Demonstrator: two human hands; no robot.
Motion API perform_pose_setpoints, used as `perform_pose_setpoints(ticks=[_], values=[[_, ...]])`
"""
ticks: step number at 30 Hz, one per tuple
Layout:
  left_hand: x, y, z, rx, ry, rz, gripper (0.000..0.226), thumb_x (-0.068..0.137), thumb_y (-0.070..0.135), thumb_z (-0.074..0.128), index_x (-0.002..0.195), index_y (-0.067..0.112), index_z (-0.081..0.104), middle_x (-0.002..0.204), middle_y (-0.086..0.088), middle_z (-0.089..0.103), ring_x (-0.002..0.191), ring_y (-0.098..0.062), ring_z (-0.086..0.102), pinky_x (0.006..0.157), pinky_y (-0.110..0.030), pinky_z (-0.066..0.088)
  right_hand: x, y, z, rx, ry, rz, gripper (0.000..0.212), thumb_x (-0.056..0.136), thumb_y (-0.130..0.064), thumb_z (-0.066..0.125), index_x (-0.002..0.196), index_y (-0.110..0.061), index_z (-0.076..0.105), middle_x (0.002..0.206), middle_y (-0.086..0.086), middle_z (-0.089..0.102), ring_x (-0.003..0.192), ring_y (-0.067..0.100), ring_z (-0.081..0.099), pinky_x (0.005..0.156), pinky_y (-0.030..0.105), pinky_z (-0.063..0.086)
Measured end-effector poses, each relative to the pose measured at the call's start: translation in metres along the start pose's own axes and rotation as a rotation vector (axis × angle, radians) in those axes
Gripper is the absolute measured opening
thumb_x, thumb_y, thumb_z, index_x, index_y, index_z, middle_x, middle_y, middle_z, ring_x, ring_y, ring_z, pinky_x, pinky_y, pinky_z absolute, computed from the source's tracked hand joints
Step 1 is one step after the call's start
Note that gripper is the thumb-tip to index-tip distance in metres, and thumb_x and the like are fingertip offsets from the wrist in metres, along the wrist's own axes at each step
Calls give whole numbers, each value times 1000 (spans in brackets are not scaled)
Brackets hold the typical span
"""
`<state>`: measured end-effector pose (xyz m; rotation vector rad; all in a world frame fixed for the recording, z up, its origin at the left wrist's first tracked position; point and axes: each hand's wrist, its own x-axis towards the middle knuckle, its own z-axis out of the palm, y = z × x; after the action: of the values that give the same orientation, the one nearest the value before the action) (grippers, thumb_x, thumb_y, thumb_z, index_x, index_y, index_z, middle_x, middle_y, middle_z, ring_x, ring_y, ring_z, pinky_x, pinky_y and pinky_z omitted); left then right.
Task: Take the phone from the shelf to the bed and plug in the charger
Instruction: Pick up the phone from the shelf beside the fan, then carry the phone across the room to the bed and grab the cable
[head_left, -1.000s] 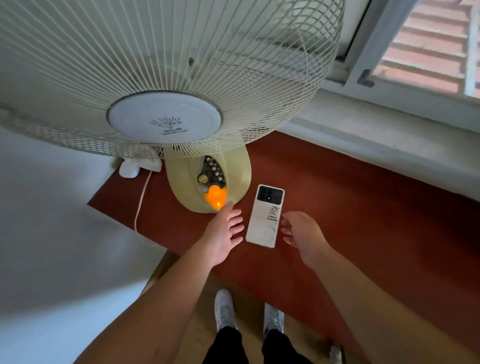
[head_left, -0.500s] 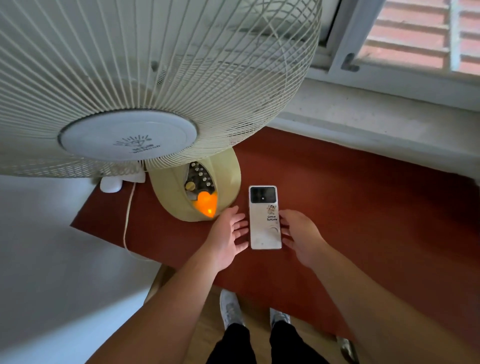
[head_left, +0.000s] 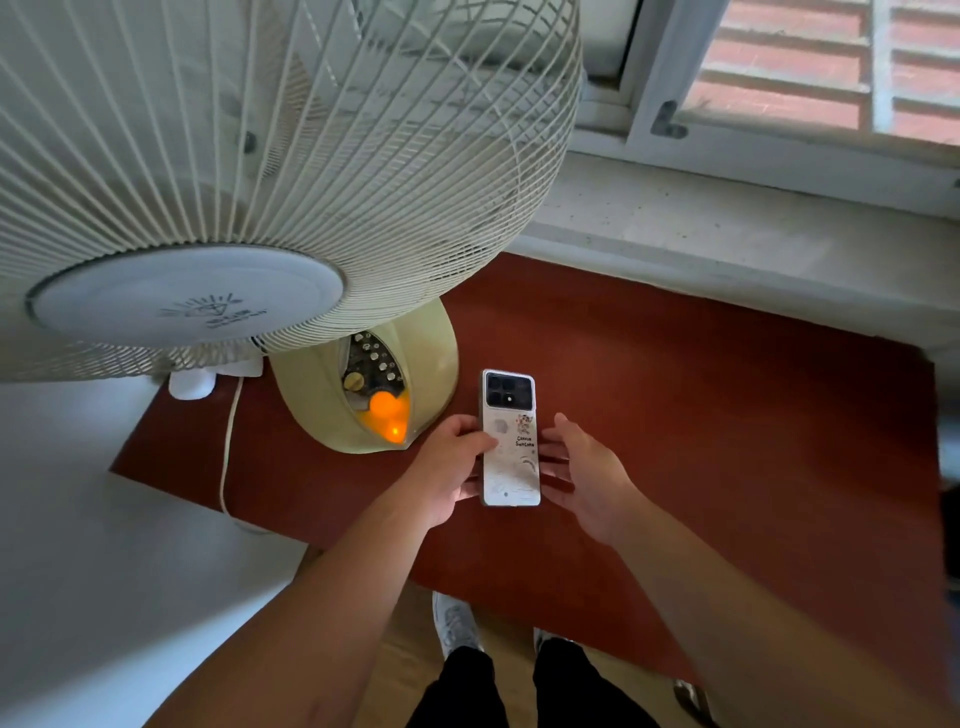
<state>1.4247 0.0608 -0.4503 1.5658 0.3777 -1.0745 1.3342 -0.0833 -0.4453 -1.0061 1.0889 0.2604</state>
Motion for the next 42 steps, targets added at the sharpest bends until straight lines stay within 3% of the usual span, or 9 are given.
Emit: perform_pose_setpoints(ticks=[5, 9, 16, 20, 23, 29, 34, 42], values=[[-3, -1, 1, 22, 7, 14, 24, 85, 4, 60, 104, 17, 59, 102, -11, 73, 83, -26, 72, 58, -34, 55, -4, -7, -3, -11, -10, 14, 37, 94, -45, 51, 108, -13, 64, 109, 8, 72, 102, 26, 67, 89, 46, 52], [-13, 3, -1, -20, -22, 30, 26, 84, 4, 62, 105, 17, 60, 95, -7, 76, 76, -21, 72, 66, -38, 56, -12, -16, -9, -18, -27, -6, 41, 92, -48, 51, 106, -12, 66, 107, 9, 72, 100, 28, 67, 91, 47, 53], [-51, 17, -2, -120, -66, 102, 30, 84, 1, 61, 109, 17, 60, 89, -2, 78, 75, -19, 73, 68, -40, 55, -42, -37, -10, 1, -79, -106, 41, 91, -48, 53, 102, -12, 68, 95, 6, 73, 92, 25, 68, 76, 40, 53], [-77, 21, -1, -172, -85, 150, 30, 84, -3, 60, 105, 18, 62, 91, -4, 76, 74, -20, 71, 63, -38, 55, -65, -46, -14, 7, -92, -176, 40, 90, -47, 55, 101, -12, 70, 89, 5, 74, 92, 26, 68, 71, 38, 53], [-94, 17, -3, -203, -121, 181, 31, 85, -3, 59, 108, 17, 61, 94, -6, 76, 75, -21, 71, 58, -36, 56, -85, -49, -19, 49, -102, -227, 38, 90, -44, 57, 104, -11, 69, 97, 9, 71, 92, 26, 66, 72, 39, 52], [-123, 17, -14, -229, -265, 232, 34, 86, -7, 55, 113, 13, 55, 79, -2, 76, 53, -13, 67, 47, -30, 53, -131, -35, -22, 162, -119, -361, 34, 90, -34, 57, 107, -7, 68, 86, 7, 71, 76, 21, 66, 72, 38, 54], [-156, 18, -30, -174, -354, 285, 34, 85, -5, 58, 112, 15, 58, 89, -7, 77, 58, -15, 69, 46, -30, 52, -181, -5, -14, 294, -53, -456, 28, 85, -31, 62, 100, -9, 72, 84, 6, 72, 72, 19, 68, 64, 35, 55], [-200, -3, -36, -47, -554, 311, 29, 83, 2, 61, 108, 18, 62, 99, -9, 77, 81, -23, 74, 52, -35, 55, -258, 64, -12, 444, 142, -545, 29, 85, -27, 61, 106, -9, 71, 89, 8, 73, 78, 22, 68, 65, 34, 55]])
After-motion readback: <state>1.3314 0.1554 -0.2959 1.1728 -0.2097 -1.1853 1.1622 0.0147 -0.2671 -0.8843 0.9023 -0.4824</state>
